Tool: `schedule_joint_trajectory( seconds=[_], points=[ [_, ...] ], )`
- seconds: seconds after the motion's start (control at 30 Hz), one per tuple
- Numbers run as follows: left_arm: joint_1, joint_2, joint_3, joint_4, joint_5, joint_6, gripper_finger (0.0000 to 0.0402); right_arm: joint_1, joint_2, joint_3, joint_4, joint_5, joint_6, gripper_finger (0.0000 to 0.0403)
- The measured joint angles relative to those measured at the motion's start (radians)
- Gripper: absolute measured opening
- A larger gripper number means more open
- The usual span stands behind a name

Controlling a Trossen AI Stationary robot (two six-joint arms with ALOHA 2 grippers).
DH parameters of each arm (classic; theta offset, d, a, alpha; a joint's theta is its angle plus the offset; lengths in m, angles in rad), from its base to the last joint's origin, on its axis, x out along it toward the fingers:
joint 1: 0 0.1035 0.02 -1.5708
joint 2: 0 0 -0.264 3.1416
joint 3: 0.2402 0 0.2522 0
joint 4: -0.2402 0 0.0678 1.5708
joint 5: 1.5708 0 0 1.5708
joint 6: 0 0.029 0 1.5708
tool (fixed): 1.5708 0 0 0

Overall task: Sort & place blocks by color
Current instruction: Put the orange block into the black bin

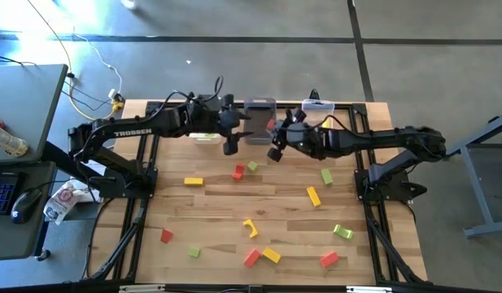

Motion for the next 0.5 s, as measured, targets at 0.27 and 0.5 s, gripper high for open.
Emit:
schedule_joint_trajectory(
  seconds=[0.27,0.5],
  points=[
    [-0.063,0.000,0.000,-0.108,-0.254,-0.015,0.0216,-0.081,0.000,0.000,-0.029,-0.017,0.018,0.0107],
    [-0.130,-0.001,0.000,-0.168,-0.392,-0.040,0.0216,-0.172,0.000,0.000,-0.031,-0.136,0.065,0.0107]
  ],
)
